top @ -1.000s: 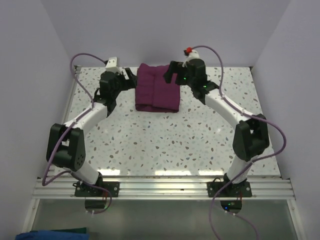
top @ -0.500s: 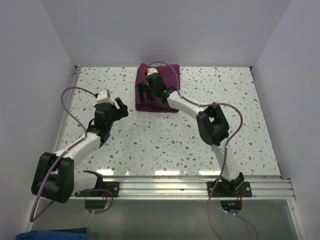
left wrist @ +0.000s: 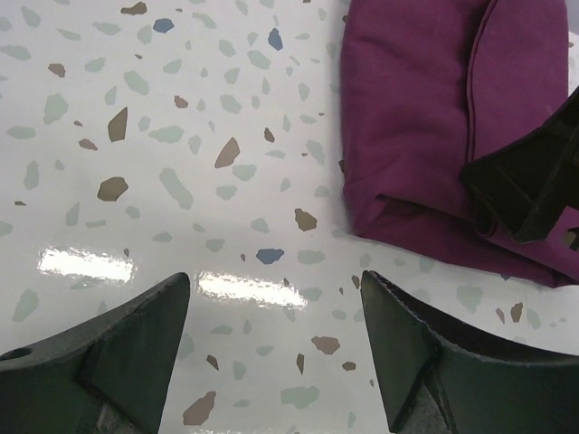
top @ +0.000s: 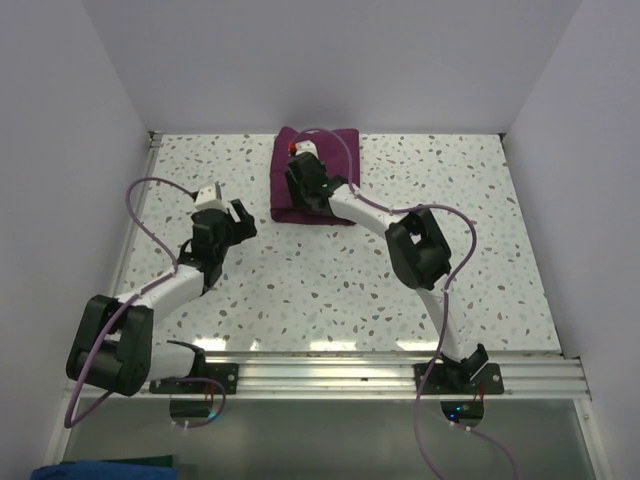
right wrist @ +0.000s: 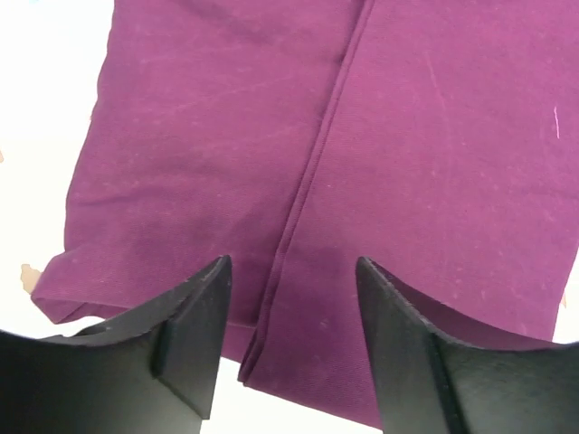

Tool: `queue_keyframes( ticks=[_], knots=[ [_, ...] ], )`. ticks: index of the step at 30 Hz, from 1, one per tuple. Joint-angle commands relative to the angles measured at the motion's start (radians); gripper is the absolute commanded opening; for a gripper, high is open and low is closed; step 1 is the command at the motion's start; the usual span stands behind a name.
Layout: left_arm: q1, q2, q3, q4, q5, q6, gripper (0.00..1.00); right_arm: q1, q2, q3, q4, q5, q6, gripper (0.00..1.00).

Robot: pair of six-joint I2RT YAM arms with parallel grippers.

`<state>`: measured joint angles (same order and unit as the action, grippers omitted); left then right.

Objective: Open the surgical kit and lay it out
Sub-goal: Open the surgical kit at the center of the board.

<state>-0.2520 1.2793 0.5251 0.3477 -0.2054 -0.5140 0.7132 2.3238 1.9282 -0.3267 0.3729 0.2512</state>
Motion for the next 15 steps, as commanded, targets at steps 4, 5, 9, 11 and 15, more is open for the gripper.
queue_keyframes(
  ticks=[4,5,9,11,15],
  knots=[
    [-0.003,0.046,0.012,0.054,-0.009,-0.017,0.8,0.003,0.011,-0.015,-0.003,0.046,-0.001,0.57],
    [-0.003,0.049,0.013,0.054,-0.011,-0.017,0.8,0.005,0.016,-0.017,-0.005,0.041,0.003,0.57],
    [-0.003,0.051,0.013,0.054,-0.014,-0.015,0.8,0.003,0.028,-0.02,-0.005,0.018,0.013,0.56],
    [-0.003,0.054,0.013,0.054,-0.017,-0.015,0.8,0.005,0.034,-0.02,-0.006,0.014,0.016,0.52],
    [-0.003,0.064,0.016,0.053,-0.02,-0.014,0.8,0.005,0.042,-0.018,-0.014,0.017,0.014,0.39]
  ],
)
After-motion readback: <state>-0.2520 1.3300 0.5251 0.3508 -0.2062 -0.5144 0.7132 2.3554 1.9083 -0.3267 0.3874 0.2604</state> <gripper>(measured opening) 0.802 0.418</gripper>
